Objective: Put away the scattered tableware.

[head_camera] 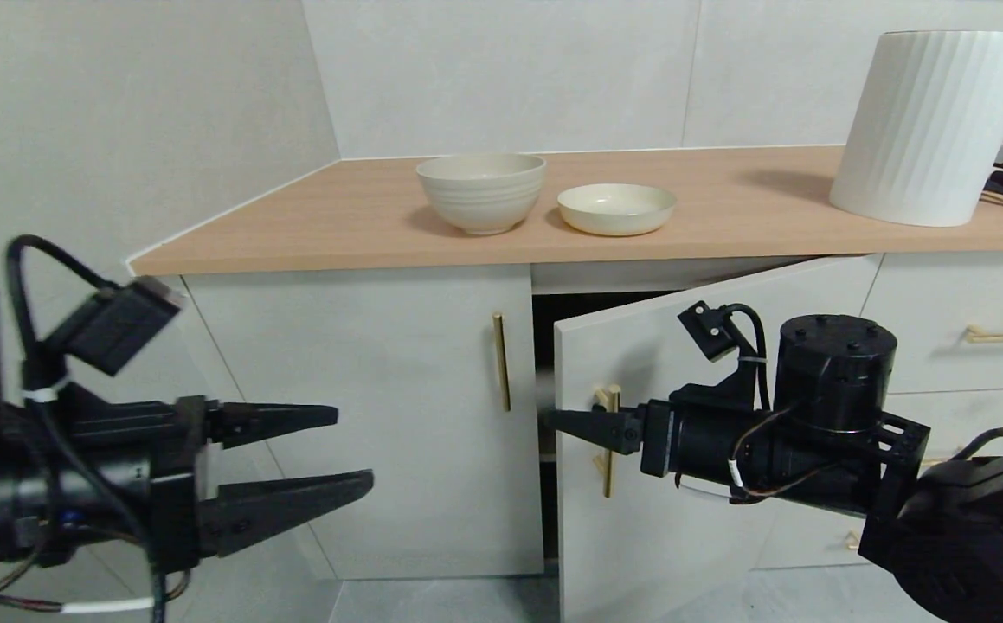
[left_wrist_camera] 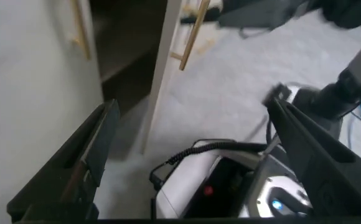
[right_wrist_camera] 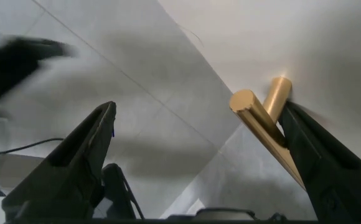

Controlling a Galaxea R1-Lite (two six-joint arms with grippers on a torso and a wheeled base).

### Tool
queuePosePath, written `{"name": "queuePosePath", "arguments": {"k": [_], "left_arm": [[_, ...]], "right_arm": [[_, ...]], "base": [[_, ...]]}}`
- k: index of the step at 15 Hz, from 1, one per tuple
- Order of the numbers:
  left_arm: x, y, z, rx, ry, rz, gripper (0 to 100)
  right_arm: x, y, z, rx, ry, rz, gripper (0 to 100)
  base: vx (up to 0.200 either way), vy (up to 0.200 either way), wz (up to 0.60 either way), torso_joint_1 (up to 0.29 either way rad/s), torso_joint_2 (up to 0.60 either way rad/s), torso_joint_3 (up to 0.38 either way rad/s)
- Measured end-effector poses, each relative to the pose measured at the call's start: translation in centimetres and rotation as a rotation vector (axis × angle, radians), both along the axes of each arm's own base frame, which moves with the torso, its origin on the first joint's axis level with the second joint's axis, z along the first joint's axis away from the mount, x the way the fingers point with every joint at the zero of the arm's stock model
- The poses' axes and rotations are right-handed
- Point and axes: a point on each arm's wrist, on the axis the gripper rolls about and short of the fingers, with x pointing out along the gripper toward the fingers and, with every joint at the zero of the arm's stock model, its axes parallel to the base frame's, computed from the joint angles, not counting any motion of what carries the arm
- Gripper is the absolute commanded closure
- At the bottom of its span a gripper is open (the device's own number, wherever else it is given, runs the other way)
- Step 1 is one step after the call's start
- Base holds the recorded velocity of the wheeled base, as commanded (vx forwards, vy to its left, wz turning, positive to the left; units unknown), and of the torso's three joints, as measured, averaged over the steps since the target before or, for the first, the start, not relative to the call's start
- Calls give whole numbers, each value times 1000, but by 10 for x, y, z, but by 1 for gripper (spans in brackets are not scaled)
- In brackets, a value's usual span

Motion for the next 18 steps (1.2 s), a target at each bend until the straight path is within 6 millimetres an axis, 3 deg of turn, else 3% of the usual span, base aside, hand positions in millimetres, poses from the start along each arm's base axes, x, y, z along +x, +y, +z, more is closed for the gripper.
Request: {"name": "queuePosePath", "arguments": {"k": [3,5,6,13,18], "left_arm": [[24,-17,-40,5,128,-36,0],[29,-23,-50,-8,194,-40,0],[31,-26,-53,-11,210,-44,100],[46,-36,-58,-30,171,-65,100],[79,-71,-63,-194,79,-89,100]], "right_arm": [[1,1,-2,-1,-1,1,0],[1,1,-3,-2,0,1,0],[1,1,-4,-3,1,0,0],[0,3,-5,-7,5,5,0],[-1,4,-5,-8,6,9,0]], "base": [[0,0,0,0,0,0],[0,0,0,0,0,0],[0,0,0,0,0,0],[0,0,0,0,0,0],[0,0,0,0,0,0]]}}
